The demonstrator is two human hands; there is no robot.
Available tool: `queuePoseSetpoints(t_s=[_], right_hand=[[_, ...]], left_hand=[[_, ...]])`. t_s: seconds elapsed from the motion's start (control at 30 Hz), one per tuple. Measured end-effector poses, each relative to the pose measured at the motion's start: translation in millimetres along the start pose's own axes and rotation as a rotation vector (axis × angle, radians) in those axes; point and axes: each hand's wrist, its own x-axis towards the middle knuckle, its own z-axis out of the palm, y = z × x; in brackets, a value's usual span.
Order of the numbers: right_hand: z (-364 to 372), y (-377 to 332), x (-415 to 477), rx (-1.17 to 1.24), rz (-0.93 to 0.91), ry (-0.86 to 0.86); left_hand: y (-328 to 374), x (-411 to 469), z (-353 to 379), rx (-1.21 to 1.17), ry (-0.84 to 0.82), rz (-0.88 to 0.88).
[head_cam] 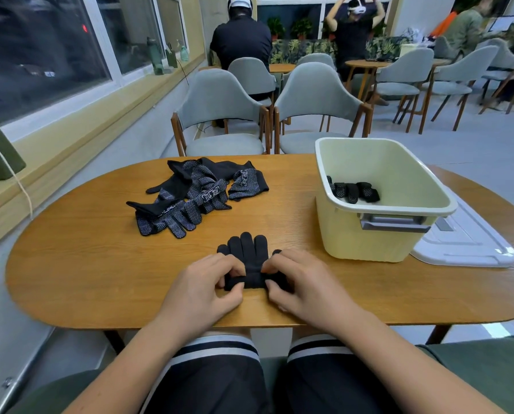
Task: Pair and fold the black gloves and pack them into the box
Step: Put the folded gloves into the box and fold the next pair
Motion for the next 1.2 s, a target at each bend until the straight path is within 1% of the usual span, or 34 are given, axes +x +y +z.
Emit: queuePoseSetpoints(t_s=[0.23, 0.4, 0.5, 0.6, 0.8, 0.93, 1.0, 1.1, 1.2], right_hand=[[5, 7, 5, 0.036, 0.048, 0.005], [9, 7, 7, -0.090, -0.002, 0.022], [6, 3, 5, -0.154, -0.029, -0.006], [4, 3, 5, -0.154, -0.051, -0.024], [0, -1, 6, -0.112, -0.066, -0.046], [3, 6, 11, -0.013, 0.014, -0.047], [6, 9, 13, 0.011, 0.045, -0.023], [9, 10, 16, 0.023, 0.087, -0.002], [11, 9, 20, 0.013, 0.117, 0.003]], left_hand=[[-2, 3, 1, -0.028, 0.023, -0.067], [-1, 6, 2, -0.054, 0.039, -0.114], [-2, 6, 2, -0.051, 0.041, -0.146], [-2, 6, 1, -0.040, 0.034, -0.160], [1, 4, -1, -0.007, 0.033, -0.115], [-2, 6, 2, 0.036, 0.085, -0.102], [-1, 5, 3, 0.069, 0.126, -0.043], [-5, 1, 5, 0.138, 0.147, 0.094], [-8, -1, 6, 0.175, 0.163, 0.128]])
